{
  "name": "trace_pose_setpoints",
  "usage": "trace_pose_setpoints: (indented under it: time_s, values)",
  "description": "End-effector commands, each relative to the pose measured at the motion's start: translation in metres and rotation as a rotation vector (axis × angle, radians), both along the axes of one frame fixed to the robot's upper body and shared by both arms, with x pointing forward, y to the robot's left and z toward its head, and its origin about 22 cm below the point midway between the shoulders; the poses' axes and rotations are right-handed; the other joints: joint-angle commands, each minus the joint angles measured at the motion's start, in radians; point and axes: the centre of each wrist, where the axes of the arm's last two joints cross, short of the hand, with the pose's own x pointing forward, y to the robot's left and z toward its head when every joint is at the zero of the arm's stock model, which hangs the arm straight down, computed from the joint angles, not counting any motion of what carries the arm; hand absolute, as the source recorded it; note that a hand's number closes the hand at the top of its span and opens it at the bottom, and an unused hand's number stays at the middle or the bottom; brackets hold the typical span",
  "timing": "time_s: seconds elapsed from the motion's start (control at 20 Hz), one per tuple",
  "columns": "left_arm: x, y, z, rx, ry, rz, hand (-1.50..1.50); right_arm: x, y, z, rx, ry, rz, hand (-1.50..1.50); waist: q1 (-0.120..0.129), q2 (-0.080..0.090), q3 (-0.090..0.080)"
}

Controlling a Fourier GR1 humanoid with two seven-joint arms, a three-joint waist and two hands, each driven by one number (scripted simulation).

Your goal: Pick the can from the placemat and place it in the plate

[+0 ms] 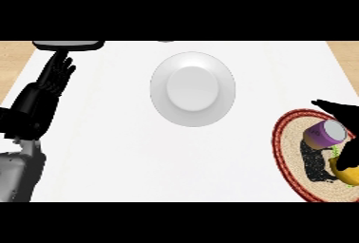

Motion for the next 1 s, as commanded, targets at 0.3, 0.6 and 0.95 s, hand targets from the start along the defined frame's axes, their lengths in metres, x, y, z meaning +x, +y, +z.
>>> trace_pose_setpoints:
  time_s: [0.3,0.6,0.95]
  values:
    - [-0.013,-0.006,-0.004,0.008,-0.025,0.000,0.00,0.009,0.008,-0.028,-0.019,0.078,-0.001,-1.50,-0.001,-0.002,0.000]
    - [-0.010,0.008,-0.004,0.006,-0.012,0.001,0.00,0.006,-0.018,-0.048,-0.099,0.075,0.003,-1.50,0.002,0.000,0.000]
    - [0.001,-0.009,0.003,0.011,-0.001,0.000,0.00,0.019,-0.001,-0.063,-0.025,-0.240,0.084,1.50,0.002,0.001,0.001]
